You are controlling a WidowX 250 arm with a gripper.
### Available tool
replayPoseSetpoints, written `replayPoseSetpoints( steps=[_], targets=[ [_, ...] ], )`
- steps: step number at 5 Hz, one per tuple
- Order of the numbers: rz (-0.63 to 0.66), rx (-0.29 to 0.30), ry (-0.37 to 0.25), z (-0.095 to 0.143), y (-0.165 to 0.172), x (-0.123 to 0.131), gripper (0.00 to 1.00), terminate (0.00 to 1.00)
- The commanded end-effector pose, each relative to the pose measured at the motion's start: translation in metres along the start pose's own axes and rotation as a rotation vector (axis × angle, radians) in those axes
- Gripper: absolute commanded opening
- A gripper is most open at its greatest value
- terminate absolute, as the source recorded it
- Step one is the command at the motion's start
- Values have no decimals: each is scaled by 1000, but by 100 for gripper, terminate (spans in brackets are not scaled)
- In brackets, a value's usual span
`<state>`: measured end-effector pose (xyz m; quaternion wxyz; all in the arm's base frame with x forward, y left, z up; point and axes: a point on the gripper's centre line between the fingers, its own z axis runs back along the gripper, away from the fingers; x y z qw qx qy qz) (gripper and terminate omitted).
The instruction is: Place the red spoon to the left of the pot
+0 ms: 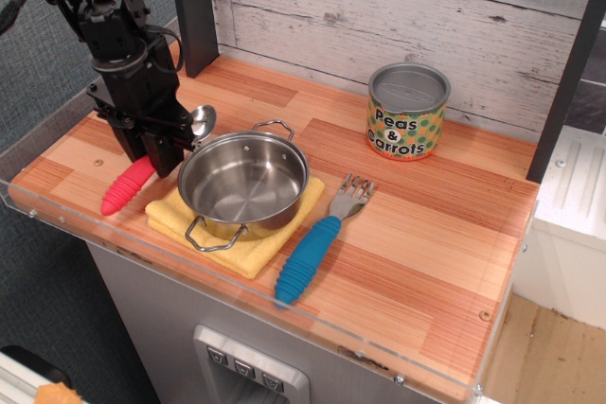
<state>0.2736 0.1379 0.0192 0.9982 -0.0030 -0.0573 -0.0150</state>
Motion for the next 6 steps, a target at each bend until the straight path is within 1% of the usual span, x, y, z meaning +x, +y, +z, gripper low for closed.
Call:
replayPoseSetpoints(
  steps=[1, 2, 4, 5, 6],
  targets=[
    [-28, 11, -23, 5, 3, 4, 0, 0],
    [-30, 5, -3, 1, 4, 3, 100, 0],
    [-26, 12, -35, 13, 6, 2, 100, 0],
    [-19, 21, -55, 27, 3, 4, 100, 0],
    [32, 41, -69, 45, 4, 1, 100, 0]
  ],
)
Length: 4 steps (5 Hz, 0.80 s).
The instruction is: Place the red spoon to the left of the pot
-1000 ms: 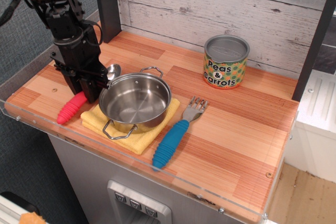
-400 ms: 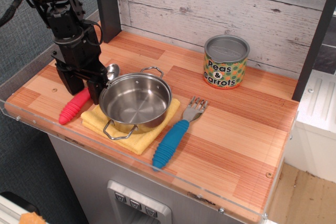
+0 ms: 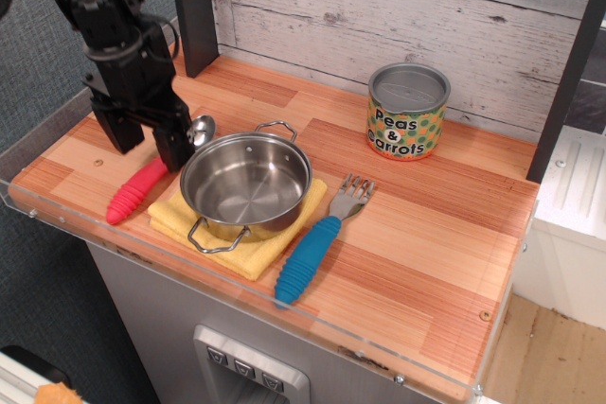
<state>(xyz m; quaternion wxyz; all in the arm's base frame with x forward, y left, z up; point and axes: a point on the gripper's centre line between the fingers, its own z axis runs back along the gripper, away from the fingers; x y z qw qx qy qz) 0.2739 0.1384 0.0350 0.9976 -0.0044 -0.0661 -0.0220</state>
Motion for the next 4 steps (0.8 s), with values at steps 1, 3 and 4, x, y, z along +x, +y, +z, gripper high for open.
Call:
replayPoseSetpoints(
  steps=[1, 3, 4],
  targets=[
    [52, 41, -63, 40, 0, 3, 100, 0],
    [111, 31, -86, 53, -17, 29, 100, 0],
    [149, 48, -112, 62, -14, 44, 100, 0]
  ],
)
